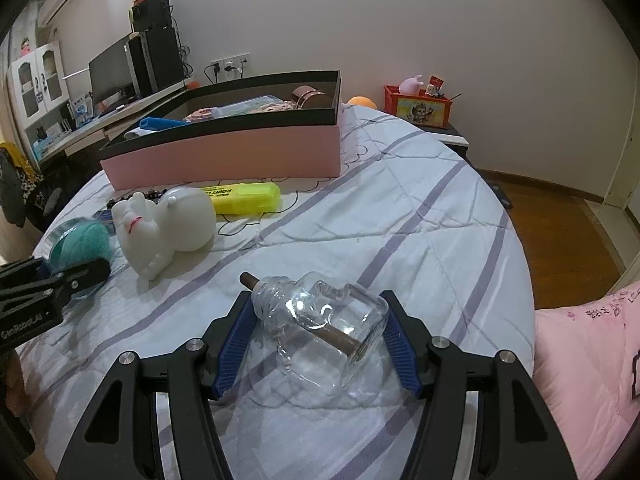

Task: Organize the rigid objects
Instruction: 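Grasp the teal container with the left tool while the right tool grasps the clear bottle, then lift the teal container and clear bottle toward the pink box with both tools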

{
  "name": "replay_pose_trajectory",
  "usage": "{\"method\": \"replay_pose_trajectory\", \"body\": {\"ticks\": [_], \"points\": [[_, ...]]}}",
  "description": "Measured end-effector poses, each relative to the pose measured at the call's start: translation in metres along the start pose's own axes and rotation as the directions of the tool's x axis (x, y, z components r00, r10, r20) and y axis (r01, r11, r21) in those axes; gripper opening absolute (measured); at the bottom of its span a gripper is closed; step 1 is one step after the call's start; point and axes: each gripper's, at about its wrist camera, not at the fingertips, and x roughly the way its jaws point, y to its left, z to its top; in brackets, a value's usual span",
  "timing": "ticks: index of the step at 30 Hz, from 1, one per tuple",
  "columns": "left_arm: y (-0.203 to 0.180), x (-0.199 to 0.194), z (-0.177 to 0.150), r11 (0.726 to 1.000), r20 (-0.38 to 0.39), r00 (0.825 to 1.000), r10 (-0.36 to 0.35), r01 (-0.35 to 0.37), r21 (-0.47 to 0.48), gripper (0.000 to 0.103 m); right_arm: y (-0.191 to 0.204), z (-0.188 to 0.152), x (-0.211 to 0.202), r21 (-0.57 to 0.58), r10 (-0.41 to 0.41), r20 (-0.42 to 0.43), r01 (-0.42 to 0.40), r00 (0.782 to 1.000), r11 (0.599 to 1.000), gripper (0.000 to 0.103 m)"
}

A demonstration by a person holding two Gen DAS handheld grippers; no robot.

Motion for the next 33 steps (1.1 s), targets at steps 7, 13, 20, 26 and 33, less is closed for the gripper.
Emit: {"method": "replay_pose_trajectory", "body": {"ticks": [7, 13, 20, 26, 33], "points": [[0.005, -0.001, -0.007, 1.000, -0.016, 1.000, 0.005, -0.005, -0.014, 0.040, 0.009, -0.003, -0.004, -0.012, 0.016, -0.010, -0.016, 1.000, 1.000, 0.063], [0.006, -0.003, -0.008, 1.000, -0.004, 1.000, -0.008, 0.008, -0.004, 0.037, 0.011, -0.003, -0.006, -0.012, 0.018, -0.006, -0.018, 1.000, 1.000, 0.064], [0.010, -0.021, -0.008, 1.000, 0.063, 0.998, -0.008, 0.010, -0.027, 0.037, 0.016, 0.000, -0.020, -0.007, 0.048, 0.033, -0.047, 0.998, 0.999, 0.063], [0.009, -0.051, 0.000, 1.000, 0.156, 0.988, 0.015, -0.012, -0.022, 0.037, 0.026, 0.009, -0.041, -0.018, 0.074, 0.090, -0.073, 0.993, 0.997, 0.061], [0.002, -0.090, 0.009, 0.997, 0.283, 0.956, 0.076, -0.079, -0.004, 0.037, 0.039, 0.021, -0.070, -0.038, 0.089, 0.184, -0.083, 0.979, 0.996, 0.061]]}}
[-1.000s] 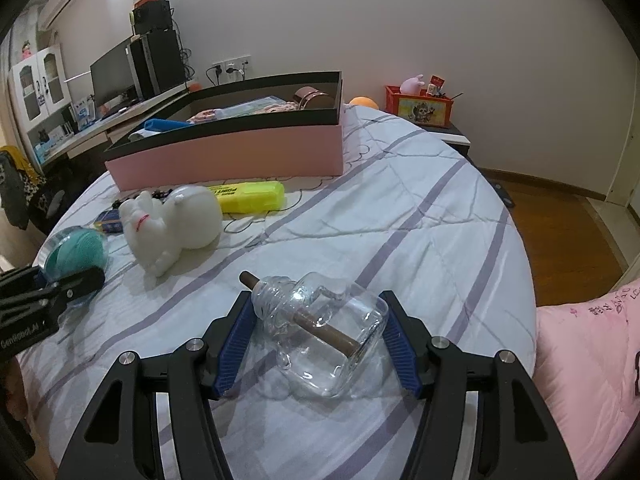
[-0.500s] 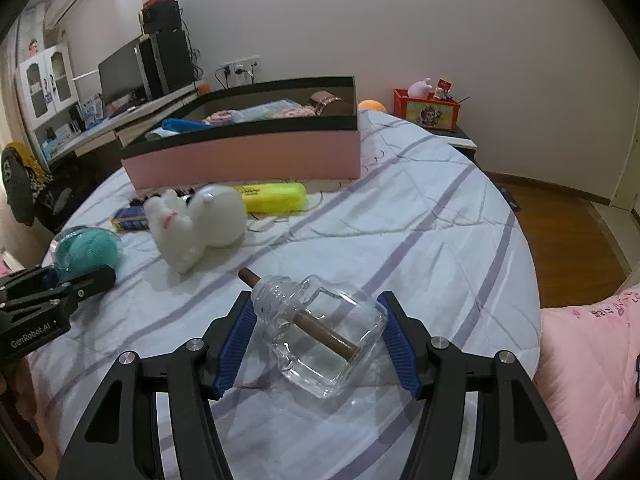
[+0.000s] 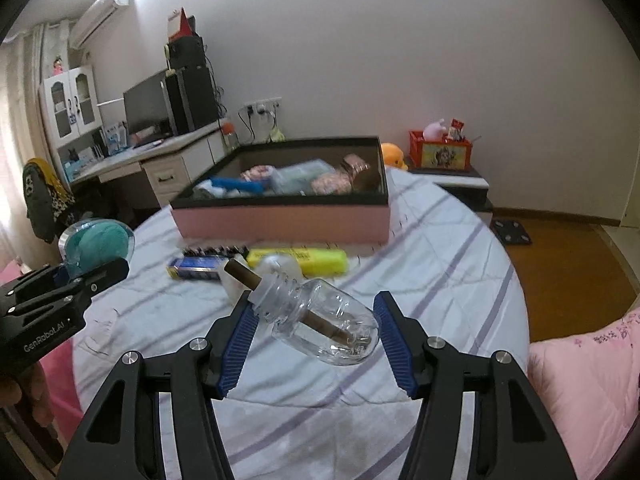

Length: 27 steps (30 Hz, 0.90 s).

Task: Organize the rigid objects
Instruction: 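Lift the teal container and clear bottle toward the pink box with both tools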

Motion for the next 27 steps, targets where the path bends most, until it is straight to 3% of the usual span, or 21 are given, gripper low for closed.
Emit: {"method": "replay_pose_trajectory", "body": {"ticks": [7, 15, 23, 27], "points": [[-0.008, -0.041, 0.025, 0.998, 0.136, 0.989, 0.050, -0.053, 0.022, 0.037, 0.019, 0.028, -0.036, -0.042, 0.015, 0.117, -0.010, 0.993, 0.999, 0.061], [-0.015, -0.084, 0.054, 0.996, 0.264, 0.962, 0.067, -0.082, 0.044, 0.037, 0.042, 0.061, -0.085, -0.096, 0.031, 0.270, -0.005, 0.962, 0.995, 0.061], [-0.012, -0.106, 0.080, 0.995, 0.359, 0.931, 0.066, -0.087, 0.043, 0.037, 0.058, 0.079, -0.101, -0.139, 0.047, 0.328, -0.001, 0.944, 0.990, 0.061], [-0.007, -0.104, 0.086, 0.995, 0.363, 0.929, 0.075, -0.093, 0.033, 0.037, 0.061, 0.082, -0.102, -0.147, 0.051, 0.332, -0.002, 0.942, 0.989, 0.061]]}}
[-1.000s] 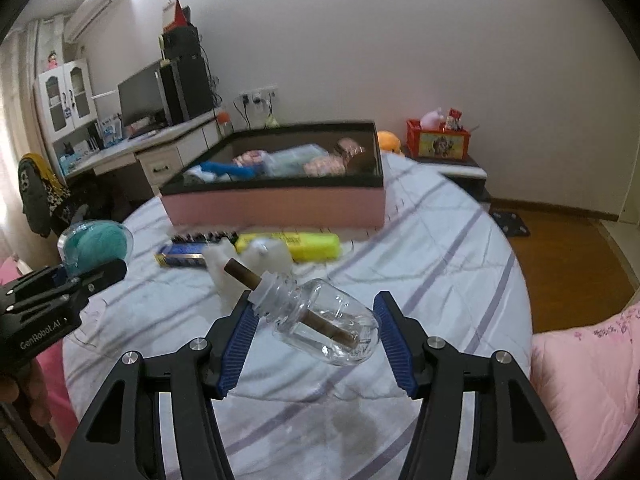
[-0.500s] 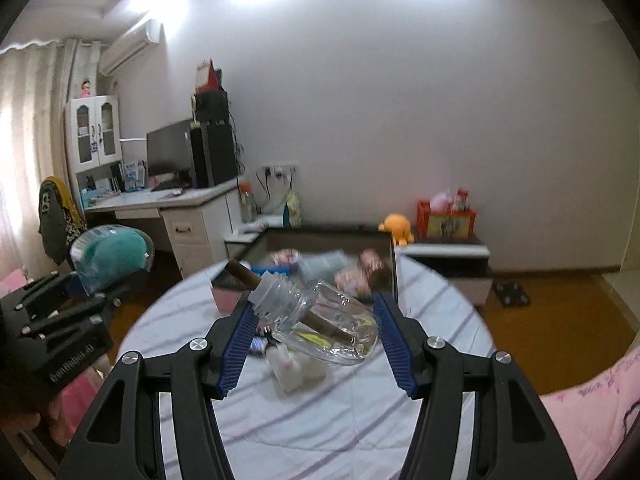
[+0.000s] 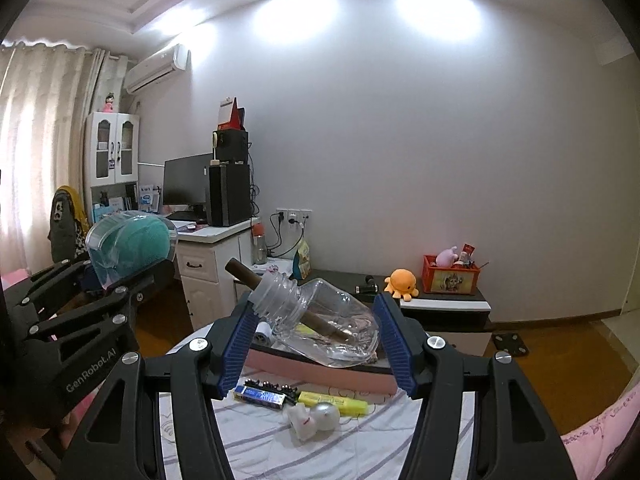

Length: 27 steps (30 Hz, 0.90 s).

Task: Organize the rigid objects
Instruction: 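Lift the teal container and clear bottle toward the pink box with both tools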

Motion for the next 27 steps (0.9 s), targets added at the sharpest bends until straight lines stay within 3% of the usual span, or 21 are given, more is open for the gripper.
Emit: {"method": "replay_pose_trajectory", "body": {"ticks": [10, 18, 22, 27], "points": [[-0.005, 0.021, 0.000, 1.000, -0.022, 1.000, 0.014, -0.014, 0.005, 0.037, -0.002, 0.002, 0.020, -0.009, 0.012, -0.016, -0.013, 1.000, 1.000, 0.061], [-0.009, 0.084, -0.007, 0.999, -0.098, 0.995, -0.034, 0.034, -0.006, 0.037, -0.024, 0.001, 0.065, 0.002, 0.004, -0.062, -0.004, 0.998, 1.000, 0.061], [-0.010, 0.139, -0.018, 0.996, -0.184, 0.979, -0.089, 0.084, -0.033, 0.037, -0.041, -0.002, 0.104, 0.006, -0.009, -0.109, 0.009, 0.994, 1.000, 0.061], [-0.016, 0.209, -0.040, 0.993, -0.299, 0.947, -0.116, 0.107, -0.044, 0.037, -0.059, -0.019, 0.158, 0.020, -0.015, -0.214, 0.020, 0.977, 1.000, 0.061]]}}
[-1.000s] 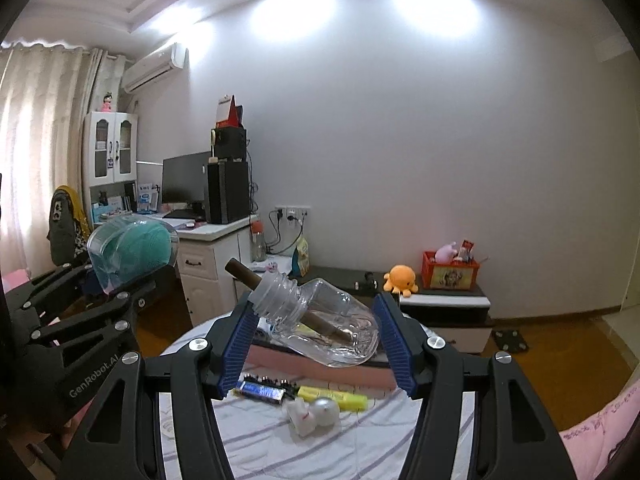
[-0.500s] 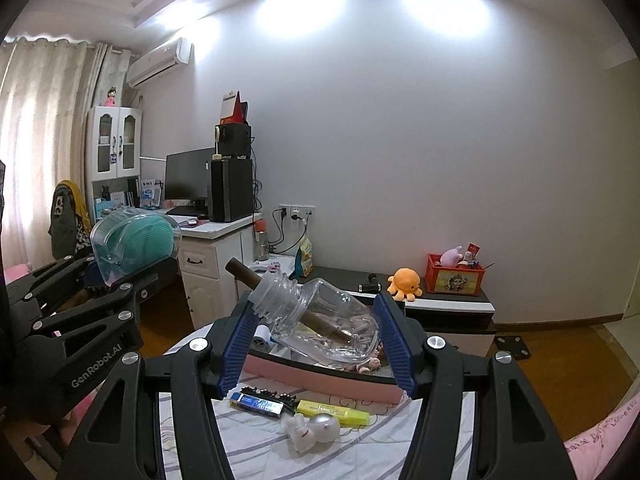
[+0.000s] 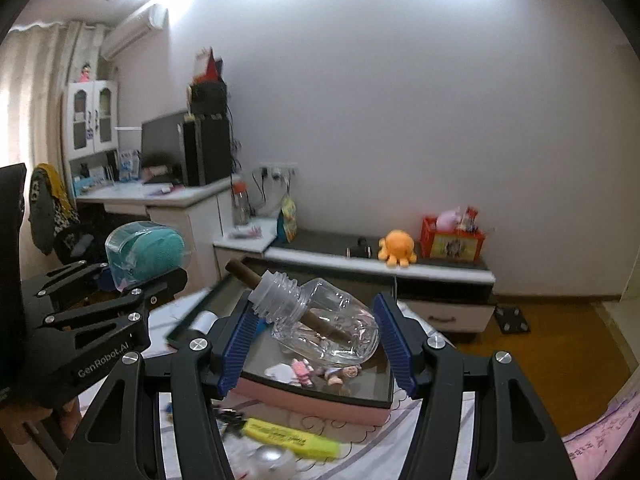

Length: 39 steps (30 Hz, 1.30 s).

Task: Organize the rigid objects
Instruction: 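Lift the teal container and clear bottle toward the pink box with both tools, then lower both items into the pink box and open both tools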

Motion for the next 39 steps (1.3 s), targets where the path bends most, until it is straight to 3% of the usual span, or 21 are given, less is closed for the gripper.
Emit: {"method": "replay_pose_trajectory", "body": {"ticks": [9, 13, 16, 20, 22, 24, 27, 30, 39], "points": [[-0.006, 0.093, -0.021, 1.000, -0.182, 0.983, -0.004, 0.009, 0.024, 0.037, -0.011, -0.033, 0.096, 0.001, 0.001, -0.198, -0.001, 0.980, 1.000, 0.061], [-0.009, 0.106, -0.025, 0.999, -0.202, 0.979, 0.001, 0.008, 0.045, 0.038, -0.010, -0.040, 0.105, -0.028, -0.026, -0.213, 0.021, 0.977, 0.999, 0.061], [-0.012, 0.106, -0.026, 0.998, -0.185, 0.983, 0.008, 0.002, 0.058, 0.041, -0.010, -0.038, 0.105, -0.050, -0.046, -0.208, 0.036, 0.977, 0.998, 0.061], [-0.012, 0.099, -0.023, 0.997, -0.138, 0.990, 0.034, -0.024, 0.076, 0.054, -0.013, -0.037, 0.104, -0.052, -0.053, -0.207, 0.043, 0.977, 0.998, 0.061], [-0.009, 0.093, -0.020, 0.996, -0.112, 0.992, 0.058, -0.050, 0.073, 0.063, -0.015, -0.036, 0.104, -0.045, -0.053, -0.206, 0.045, 0.977, 0.998, 0.061], [-0.006, 0.085, -0.018, 0.992, -0.081, 0.991, 0.106, -0.100, 0.075, 0.079, -0.016, -0.035, 0.109, -0.047, -0.054, -0.210, 0.045, 0.976, 0.998, 0.061], [0.002, 0.073, -0.015, 0.993, -0.056, 0.993, 0.108, -0.105, 0.057, 0.095, -0.016, -0.035, 0.109, -0.051, -0.056, -0.212, 0.046, 0.976, 0.998, 0.061], [0.008, 0.063, -0.011, 0.991, -0.046, 0.991, 0.124, -0.122, 0.049, 0.102, -0.013, -0.032, 0.109, -0.050, -0.056, -0.210, 0.046, 0.976, 0.998, 0.061], [0.043, 0.049, -0.025, 0.984, -0.087, 0.981, 0.175, -0.176, -0.005, 0.103, 0.014, -0.030, 0.113, -0.067, 0.038, -0.228, -0.054, 0.973, 0.996, 0.061]]}}
